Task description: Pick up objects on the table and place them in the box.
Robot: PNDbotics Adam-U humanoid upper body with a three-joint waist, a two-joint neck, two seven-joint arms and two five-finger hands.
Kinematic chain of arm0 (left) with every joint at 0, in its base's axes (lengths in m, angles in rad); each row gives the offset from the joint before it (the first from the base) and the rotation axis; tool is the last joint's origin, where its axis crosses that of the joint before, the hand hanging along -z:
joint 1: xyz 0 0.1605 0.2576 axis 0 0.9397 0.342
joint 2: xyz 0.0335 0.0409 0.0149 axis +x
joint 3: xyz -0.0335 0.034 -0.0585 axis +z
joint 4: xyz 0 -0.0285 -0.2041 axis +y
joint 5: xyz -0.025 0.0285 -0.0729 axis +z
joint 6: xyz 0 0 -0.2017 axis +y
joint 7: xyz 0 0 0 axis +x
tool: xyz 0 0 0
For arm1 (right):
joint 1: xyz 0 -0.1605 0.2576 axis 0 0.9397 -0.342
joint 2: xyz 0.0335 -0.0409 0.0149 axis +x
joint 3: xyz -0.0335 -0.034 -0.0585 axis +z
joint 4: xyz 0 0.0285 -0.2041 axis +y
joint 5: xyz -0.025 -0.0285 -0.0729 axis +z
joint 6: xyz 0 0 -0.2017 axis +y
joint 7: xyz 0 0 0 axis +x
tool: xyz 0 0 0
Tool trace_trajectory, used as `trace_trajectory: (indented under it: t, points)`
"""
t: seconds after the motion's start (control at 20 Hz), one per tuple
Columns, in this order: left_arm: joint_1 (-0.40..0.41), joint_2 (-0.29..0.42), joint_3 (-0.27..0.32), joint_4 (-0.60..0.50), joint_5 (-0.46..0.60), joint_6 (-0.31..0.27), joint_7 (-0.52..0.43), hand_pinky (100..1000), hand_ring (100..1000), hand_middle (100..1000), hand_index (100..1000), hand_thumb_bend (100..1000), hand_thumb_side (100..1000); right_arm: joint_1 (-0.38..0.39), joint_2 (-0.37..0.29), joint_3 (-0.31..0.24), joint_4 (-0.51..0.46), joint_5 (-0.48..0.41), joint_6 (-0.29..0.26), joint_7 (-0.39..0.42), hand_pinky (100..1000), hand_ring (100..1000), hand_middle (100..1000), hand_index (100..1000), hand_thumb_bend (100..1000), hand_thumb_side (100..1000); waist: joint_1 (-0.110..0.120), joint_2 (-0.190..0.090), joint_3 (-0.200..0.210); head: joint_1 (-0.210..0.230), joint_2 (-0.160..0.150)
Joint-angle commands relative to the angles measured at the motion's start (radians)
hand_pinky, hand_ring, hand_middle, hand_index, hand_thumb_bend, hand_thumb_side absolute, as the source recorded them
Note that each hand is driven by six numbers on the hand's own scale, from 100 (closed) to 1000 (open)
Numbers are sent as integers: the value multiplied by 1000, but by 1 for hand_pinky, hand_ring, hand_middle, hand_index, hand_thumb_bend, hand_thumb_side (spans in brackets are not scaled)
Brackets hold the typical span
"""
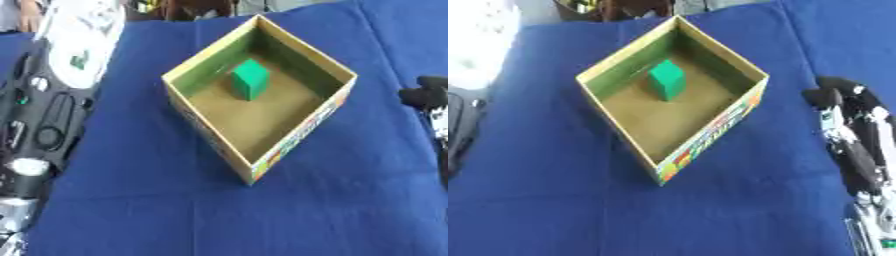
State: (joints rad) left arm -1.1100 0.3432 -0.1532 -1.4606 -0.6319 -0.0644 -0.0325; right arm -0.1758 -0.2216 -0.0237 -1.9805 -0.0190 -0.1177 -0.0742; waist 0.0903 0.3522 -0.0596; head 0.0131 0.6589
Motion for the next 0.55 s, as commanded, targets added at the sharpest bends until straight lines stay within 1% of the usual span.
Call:
trace_trajectory:
  t: [0.05,0.15,0.25,0.35,0.55]
  points:
    - [3,53,39,-67,41,7,10,669,743,758,949,100,1000,1,-12,-19,-19,2,-15,-15,793,725,568,739,100,526,-22,-33,22,-21,13]
    - [43,91,80,-110,67,12,35,621,698,723,927,100,1000,7,-13,-31,-19,2,-28,-34,793,725,568,739,100,527,-39,-36,47,-38,12]
    - [87,112,119,-154,94,31,62,605,685,712,922,100,1000,10,-13,-36,-19,3,-35,-45,792,725,568,739,100,527,-48,-36,56,-43,12]
    - [133,122,137,-200,123,53,90,572,658,688,906,100,1000,11,-13,-39,-19,4,-41,-53,792,725,569,739,100,528,-57,-36,64,-46,12]
    - [226,116,168,-284,180,108,147,569,650,691,907,100,1000,12,-12,-52,-19,6,-52,-73,790,726,571,741,100,527,-73,-35,86,-57,10]
